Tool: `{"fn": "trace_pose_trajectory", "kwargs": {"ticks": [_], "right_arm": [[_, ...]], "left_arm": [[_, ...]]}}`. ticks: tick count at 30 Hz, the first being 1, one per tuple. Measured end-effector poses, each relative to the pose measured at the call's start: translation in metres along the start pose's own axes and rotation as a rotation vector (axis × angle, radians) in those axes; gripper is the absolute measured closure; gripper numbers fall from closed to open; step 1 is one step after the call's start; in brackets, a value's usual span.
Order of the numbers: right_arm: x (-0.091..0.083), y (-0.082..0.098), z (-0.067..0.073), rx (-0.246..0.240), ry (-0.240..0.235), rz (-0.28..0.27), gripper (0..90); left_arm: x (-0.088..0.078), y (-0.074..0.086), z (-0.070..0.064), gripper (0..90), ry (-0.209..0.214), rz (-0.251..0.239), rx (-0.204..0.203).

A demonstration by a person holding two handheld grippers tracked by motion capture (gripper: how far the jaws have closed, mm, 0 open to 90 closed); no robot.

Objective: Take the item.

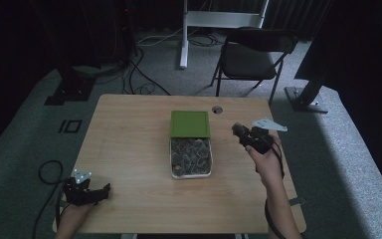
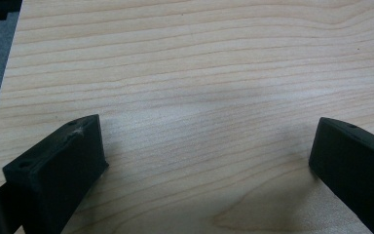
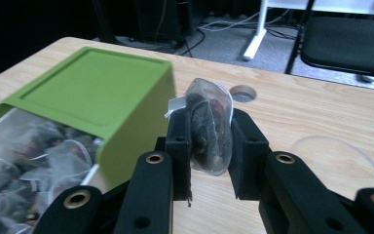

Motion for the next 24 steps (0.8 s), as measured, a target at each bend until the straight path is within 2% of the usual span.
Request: {"fn": "trace_pose_trajectory", "kwargs": {"ticks": [2,5,14,24], "right_arm": [[0.0,0.0,-0.003,0.002,0.009,0.001,73.9],[-0.002,0.0,-0.016,0.022,0.033,-0.003,73.9],[-0.006,0.002,-0.035,0.046,0.086,-0.012,73.9],[0.009,0.015,-0.052,0.072,0.144,0.013,73.9]], "left_arm": [[0.0,0.0,0.0,0.2,0.0,-0.001,-0.001],[0.0,0.0,0.0,0.2,0.0,-0.002,-0.002],[0.0,0.0,0.0,0.2,0.001,-0.001,-0.002],[0.0,0.0,0.0,0.2,0.0,-0.001,-0.002]]}}
Point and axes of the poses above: each handheld gripper's, and its own axes: x roughly forward along the jaws, y roughly out of its underside, z roughly to its left, the point moved 1 cm from there along x, roughly forward along the jaws, and after that the axes turned 4 degrees about -x, right-handed, at the moved point
